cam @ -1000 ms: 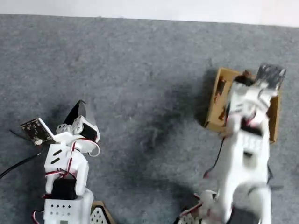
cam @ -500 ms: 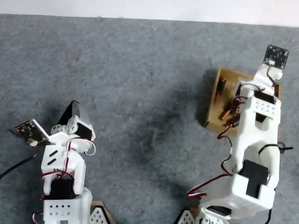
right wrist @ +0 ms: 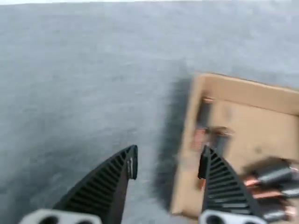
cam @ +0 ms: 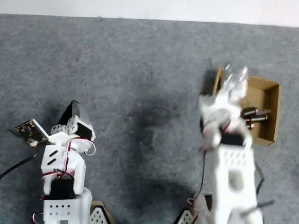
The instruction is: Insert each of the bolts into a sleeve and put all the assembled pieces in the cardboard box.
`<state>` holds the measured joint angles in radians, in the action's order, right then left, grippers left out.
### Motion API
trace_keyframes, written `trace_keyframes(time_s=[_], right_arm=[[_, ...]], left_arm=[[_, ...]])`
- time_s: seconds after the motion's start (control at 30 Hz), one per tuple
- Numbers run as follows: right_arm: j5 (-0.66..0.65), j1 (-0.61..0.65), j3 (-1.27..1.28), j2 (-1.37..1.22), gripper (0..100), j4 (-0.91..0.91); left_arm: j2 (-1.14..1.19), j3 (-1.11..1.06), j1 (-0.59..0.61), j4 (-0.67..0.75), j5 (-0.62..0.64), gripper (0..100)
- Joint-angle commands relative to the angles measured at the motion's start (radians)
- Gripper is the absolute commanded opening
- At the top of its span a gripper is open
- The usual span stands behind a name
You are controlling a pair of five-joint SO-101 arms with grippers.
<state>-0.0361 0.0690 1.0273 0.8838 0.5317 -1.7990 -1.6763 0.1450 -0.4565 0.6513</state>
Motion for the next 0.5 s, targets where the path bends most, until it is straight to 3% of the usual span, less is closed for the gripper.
trace_keyframes(time_s=[0.0, 0.1, 0.23, 0.33, 0.47], right_arm=[[0.008, 0.091, 0.259, 0.340, 18.2, -0.068], [0.008, 0.105, 0.433, 0.562, 18.2, -0.065], [0.006, 0.088, 0.653, 0.840, 18.2, -0.061], [0.008, 0.064, 0.780, 0.981, 18.2, -0.008], [0.008, 0.062, 0.796, 0.905, 18.2, -0.001]], left_arm=[[-0.008, -0.019, 0.013, -0.028, -0.008, 1], [-0.008, -0.008, 0.015, -0.071, -0.020, 1], [-0.007, -0.019, -0.004, -0.110, -0.172, 1], [-0.002, -0.019, -0.016, -0.247, -0.265, 1], [-0.001, -0.019, -0.062, -0.476, -0.362, 1]])
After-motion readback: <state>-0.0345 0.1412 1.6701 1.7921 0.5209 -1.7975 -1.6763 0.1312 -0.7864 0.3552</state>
